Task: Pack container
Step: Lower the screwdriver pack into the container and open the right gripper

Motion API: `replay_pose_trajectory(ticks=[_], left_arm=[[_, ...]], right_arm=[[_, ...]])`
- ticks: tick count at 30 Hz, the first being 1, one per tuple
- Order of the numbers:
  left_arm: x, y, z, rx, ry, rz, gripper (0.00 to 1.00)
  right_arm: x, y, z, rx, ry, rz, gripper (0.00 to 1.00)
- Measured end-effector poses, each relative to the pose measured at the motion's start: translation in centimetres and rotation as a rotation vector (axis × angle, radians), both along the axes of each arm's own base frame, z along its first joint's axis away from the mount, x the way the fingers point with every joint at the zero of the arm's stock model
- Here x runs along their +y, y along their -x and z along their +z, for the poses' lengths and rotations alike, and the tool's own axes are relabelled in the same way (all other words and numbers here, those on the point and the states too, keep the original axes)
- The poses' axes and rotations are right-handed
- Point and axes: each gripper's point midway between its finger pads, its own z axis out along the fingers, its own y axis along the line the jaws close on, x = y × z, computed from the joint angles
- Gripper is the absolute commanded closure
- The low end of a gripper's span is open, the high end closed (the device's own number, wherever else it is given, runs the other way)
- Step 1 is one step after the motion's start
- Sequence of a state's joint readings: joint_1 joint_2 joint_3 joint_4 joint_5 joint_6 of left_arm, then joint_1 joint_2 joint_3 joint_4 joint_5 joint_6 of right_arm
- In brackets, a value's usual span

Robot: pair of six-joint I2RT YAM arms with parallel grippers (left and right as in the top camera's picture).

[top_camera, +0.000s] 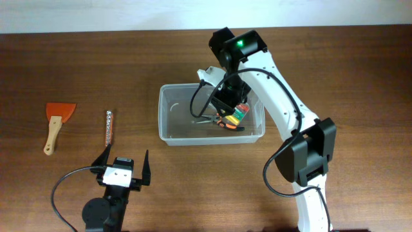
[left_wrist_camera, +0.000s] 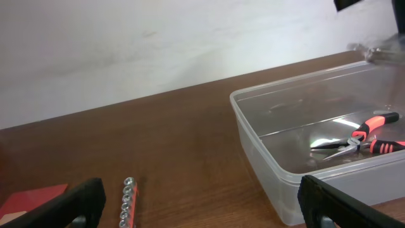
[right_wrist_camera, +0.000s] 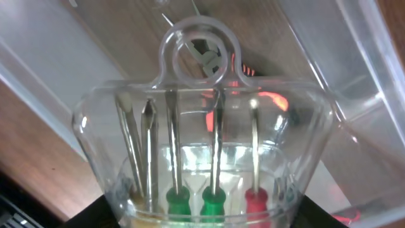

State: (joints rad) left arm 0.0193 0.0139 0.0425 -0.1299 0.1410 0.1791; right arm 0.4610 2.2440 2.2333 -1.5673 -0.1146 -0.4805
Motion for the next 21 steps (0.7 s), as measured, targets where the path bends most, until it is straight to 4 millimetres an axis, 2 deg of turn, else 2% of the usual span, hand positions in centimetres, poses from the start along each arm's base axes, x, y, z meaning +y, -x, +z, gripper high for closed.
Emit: replay_pose_trajectory(ticks=[7, 21], left_arm=[[0.0, 0.0, 0.0, 0.000, 0.000, 0.000, 0.01], [0.0, 0.0, 0.0, 0.000, 0.000, 0.000, 0.01]], right_arm=[[0.1, -0.2, -2.4, 0.008, 0.004, 0.012, 0.42], [0.6, -1.1, -5.1, -0.023, -0.011, 0.016, 0.42]])
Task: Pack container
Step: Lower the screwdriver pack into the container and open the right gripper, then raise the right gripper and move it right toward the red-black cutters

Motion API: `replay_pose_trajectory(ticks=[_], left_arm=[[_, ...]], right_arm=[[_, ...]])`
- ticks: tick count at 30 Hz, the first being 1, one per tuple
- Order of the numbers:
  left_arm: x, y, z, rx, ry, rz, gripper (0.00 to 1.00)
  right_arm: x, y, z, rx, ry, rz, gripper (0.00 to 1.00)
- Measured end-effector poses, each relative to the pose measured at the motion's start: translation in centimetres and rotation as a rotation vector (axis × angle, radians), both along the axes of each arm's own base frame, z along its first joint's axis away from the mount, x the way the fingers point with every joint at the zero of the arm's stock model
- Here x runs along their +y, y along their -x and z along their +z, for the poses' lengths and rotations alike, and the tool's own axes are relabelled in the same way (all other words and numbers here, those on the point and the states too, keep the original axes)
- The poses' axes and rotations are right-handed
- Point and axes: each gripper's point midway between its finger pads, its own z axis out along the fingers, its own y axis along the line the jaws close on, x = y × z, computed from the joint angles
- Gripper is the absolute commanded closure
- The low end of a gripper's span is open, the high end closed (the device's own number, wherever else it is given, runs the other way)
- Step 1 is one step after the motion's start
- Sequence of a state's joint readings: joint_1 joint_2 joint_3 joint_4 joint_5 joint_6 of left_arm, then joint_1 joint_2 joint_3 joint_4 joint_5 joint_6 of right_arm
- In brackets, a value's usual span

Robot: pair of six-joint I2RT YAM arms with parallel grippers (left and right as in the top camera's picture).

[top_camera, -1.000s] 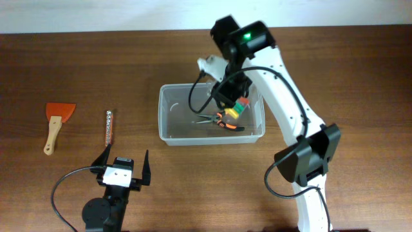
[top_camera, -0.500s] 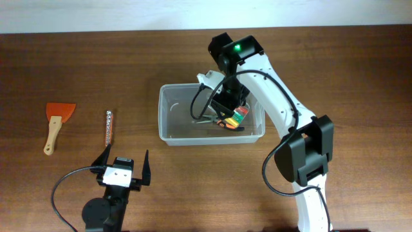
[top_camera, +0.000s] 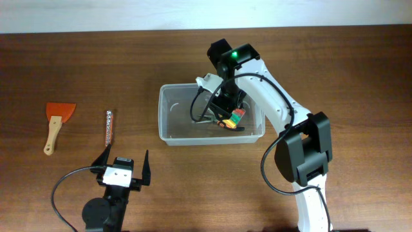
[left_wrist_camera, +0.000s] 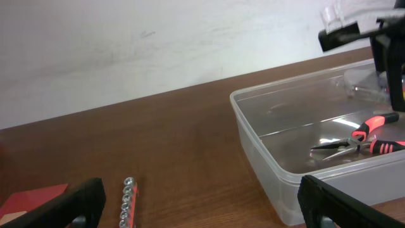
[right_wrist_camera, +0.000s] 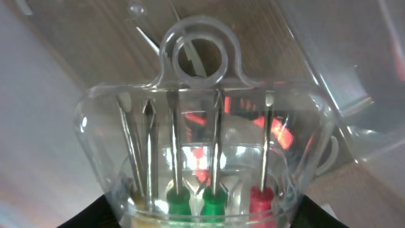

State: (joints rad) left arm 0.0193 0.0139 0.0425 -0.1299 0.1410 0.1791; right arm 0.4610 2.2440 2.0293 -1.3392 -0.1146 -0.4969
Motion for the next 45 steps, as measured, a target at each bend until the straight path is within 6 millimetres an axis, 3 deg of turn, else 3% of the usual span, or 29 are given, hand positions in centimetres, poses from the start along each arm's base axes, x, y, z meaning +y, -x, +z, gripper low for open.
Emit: replay_pose_trajectory(ticks=[14, 15, 21, 24, 35, 39, 42, 45], left_arm=[[0.0, 0.0, 0.0, 0.000, 0.000, 0.000, 0.01], [0.0, 0.0, 0.0, 0.000, 0.000, 0.000, 0.01], [0.0, 0.0, 0.0, 0.000, 0.000, 0.000, 0.01], [0.0, 0.0, 0.0, 0.000, 0.000, 0.000, 0.01], [0.0, 0.0, 0.0, 0.000, 0.000, 0.000, 0.01], [0.0, 0.0, 0.0, 0.000, 0.000, 0.000, 0.01], [0.0, 0.0, 0.0, 0.000, 0.000, 0.000, 0.01], [0.0, 0.0, 0.0, 0.000, 0.000, 0.000, 0.01]], right_arm=[[-0.3, 0.7, -2.8, 0.026, 0.012, 0.001, 0.41], [-0.3, 0.7, -2.8, 0.024, 0.012, 0.000, 0.35], [-0.2, 0.5, -2.8, 0.018, 0.008, 0.001, 0.32], [-0.2, 0.5, -2.8, 0.018, 0.009, -0.003, 0.23], [-0.4, 0.7, -2.7, 0.028, 0.013, 0.000, 0.16], [-0.2, 0.4, -0.8, 0.017, 0.009, -0.002, 0.10], [0.3, -0.9, 2.4, -0.037, -0.019, -0.008, 0.01], [0.1, -2.2, 6.2, -0.110, -0.039, -0.034, 0.01]])
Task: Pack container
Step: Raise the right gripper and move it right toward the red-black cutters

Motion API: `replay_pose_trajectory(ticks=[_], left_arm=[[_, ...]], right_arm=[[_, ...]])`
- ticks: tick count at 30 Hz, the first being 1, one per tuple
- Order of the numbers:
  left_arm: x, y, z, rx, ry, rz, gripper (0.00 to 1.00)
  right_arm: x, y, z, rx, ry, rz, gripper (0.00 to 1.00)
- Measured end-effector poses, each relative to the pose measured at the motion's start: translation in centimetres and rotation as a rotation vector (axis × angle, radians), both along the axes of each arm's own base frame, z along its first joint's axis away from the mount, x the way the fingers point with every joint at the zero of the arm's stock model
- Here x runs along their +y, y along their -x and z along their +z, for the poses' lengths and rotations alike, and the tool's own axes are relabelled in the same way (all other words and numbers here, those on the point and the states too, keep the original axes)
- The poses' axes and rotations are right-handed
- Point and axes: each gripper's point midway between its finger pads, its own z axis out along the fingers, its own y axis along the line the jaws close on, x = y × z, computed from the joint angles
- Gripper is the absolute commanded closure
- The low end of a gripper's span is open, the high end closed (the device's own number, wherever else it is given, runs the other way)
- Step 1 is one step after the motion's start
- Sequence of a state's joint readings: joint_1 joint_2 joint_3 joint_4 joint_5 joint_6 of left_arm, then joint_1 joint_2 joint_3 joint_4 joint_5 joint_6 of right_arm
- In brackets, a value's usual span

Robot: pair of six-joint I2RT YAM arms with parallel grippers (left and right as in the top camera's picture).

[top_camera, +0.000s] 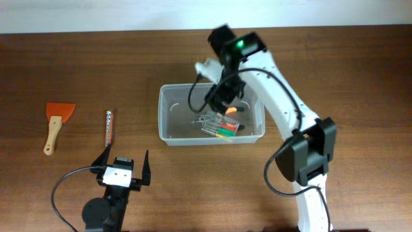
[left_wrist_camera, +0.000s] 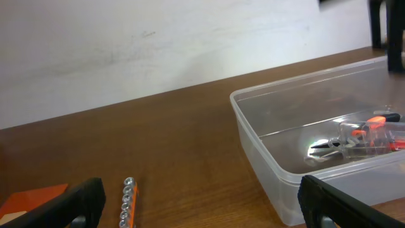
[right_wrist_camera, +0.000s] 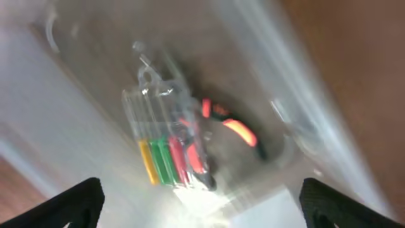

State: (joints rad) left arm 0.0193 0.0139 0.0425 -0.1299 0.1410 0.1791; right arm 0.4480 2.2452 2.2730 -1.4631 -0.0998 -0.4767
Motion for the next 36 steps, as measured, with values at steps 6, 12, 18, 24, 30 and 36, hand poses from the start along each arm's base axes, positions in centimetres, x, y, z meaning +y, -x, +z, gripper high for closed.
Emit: replay_pose_trajectory(ticks=[6, 12, 18, 24, 30, 36], left_arm=[[0.0, 0.0, 0.0, 0.000, 0.000, 0.000, 0.01], [0.0, 0.0, 0.0, 0.000, 0.000, 0.000, 0.01], [0.0, 0.0, 0.0, 0.000, 0.000, 0.000, 0.01], [0.0, 0.0, 0.0, 0.000, 0.000, 0.000, 0.01], [0.0, 0.0, 0.0, 0.000, 0.000, 0.000, 0.01], [0.0, 0.0, 0.0, 0.000, 0.000, 0.000, 0.01]], right_arm=[[-5.2, -2.0, 7.7, -0.136, 0.007, -0.166, 0.01], [-12.5, -2.6, 11.1, -0.190, 0.010, -0.384, 0.01], [-17.6, -2.6, 13.2, -0.224, -0.018, -0.607, 0.01], [-20.6, -0.4, 10.4, -0.098, 0.038, -0.758, 0.01], [-23.7, 2.3, 4.7, 0.107, 0.124, -0.902, 0.01], [-26.4, 0.8, 1.8, 0.086, 0.089, -0.888, 0.01]])
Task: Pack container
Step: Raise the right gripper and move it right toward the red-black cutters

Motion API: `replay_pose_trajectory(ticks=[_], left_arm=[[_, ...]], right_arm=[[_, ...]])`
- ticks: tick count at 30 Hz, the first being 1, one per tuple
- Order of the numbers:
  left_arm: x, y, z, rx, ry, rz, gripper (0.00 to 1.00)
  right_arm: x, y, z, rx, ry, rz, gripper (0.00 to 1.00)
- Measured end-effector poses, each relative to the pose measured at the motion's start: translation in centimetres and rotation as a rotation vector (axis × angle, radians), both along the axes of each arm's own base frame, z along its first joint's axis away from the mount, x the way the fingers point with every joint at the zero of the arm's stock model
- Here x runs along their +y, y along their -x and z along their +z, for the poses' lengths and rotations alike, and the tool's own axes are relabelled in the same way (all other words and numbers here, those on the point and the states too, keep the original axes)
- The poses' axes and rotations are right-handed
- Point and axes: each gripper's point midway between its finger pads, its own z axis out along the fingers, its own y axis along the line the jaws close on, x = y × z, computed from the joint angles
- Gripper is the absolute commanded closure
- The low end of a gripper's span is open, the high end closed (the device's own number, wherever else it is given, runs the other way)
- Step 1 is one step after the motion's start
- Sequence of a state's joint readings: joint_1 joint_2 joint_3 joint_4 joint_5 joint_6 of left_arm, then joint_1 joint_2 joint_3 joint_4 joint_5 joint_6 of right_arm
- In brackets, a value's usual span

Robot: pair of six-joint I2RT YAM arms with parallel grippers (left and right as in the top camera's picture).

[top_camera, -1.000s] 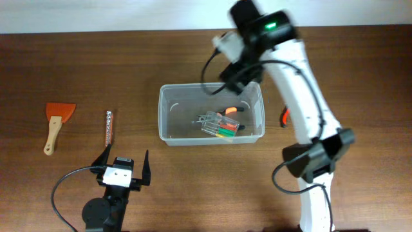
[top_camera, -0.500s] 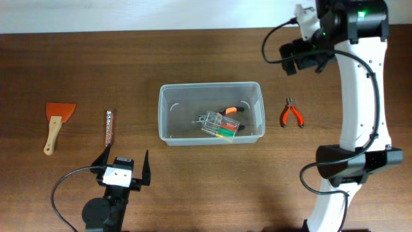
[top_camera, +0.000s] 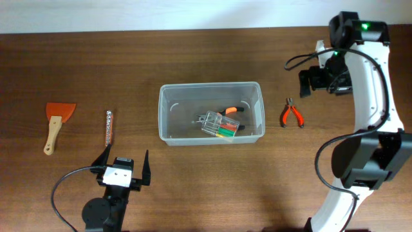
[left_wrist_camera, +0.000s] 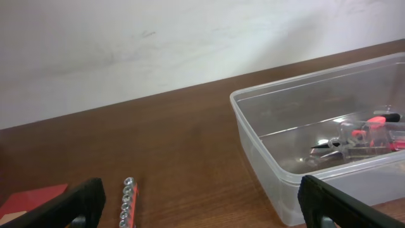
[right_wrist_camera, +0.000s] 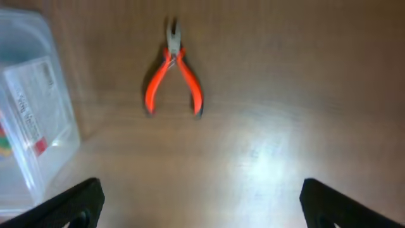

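Note:
A clear plastic container stands mid-table. Inside it lie a clear pack of screwdrivers and long-nose pliers with orange handles; the left wrist view shows the same pliers. Small orange-handled pliers lie on the table right of the container, and also show in the right wrist view. My right gripper hovers open and empty just beyond them. My left gripper rests open near the front edge.
An orange scraper with a wooden handle lies at the far left. A strip of sockets lies beside it, just ahead of my left gripper. The container's corner shows left of the right gripper.
My right gripper was open over the container with the screwdriver pack lying inside. It now hovers to the right, above the small orange pliers on the table. The left arm has not moved.
My right gripper held the screwdriver pack over the container's right part, then lower inside it. Then the pack lay in the container on the long-nose pliers, the gripper open above. Now the gripper is out, over the small pliers at the right.

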State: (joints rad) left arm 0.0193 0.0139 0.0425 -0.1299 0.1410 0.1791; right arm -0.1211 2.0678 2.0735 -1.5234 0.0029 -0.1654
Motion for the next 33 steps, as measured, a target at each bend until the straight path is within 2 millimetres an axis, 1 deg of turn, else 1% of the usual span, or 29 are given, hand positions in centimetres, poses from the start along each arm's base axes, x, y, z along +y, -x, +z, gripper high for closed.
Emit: replay_pose_trajectory(ticks=[2, 5, 11, 20, 28, 33], left_arm=[[0.0, 0.0, 0.0, 0.000, 0.000, 0.000, 0.01], [0.0, 0.0, 0.0, 0.000, 0.000, 0.000, 0.01], [0.0, 0.0, 0.0, 0.000, 0.000, 0.000, 0.01], [0.0, 0.0, 0.0, 0.000, 0.000, 0.000, 0.01], [0.0, 0.0, 0.0, 0.000, 0.000, 0.000, 0.01], [0.0, 0.0, 0.0, 0.000, 0.000, 0.000, 0.01]], right_arm=[[-0.1, -1.1, -0.7, -0.042, -0.033, 0.047, 0.01], [0.4, -1.6, -1.7, -0.061, -0.068, 0.113, 0.01], [1.0, -1.9, -3.2, -0.058, -0.101, 0.171, 0.01], [0.5, -1.5, -6.7, 0.018, -0.090, 0.191, 0.01], [0.3, -2.4, -8.2, 0.016, -0.081, 0.194, 0.01], [0.2, -2.4, -9.8, 0.048, -0.085, 0.193, 0.01]])
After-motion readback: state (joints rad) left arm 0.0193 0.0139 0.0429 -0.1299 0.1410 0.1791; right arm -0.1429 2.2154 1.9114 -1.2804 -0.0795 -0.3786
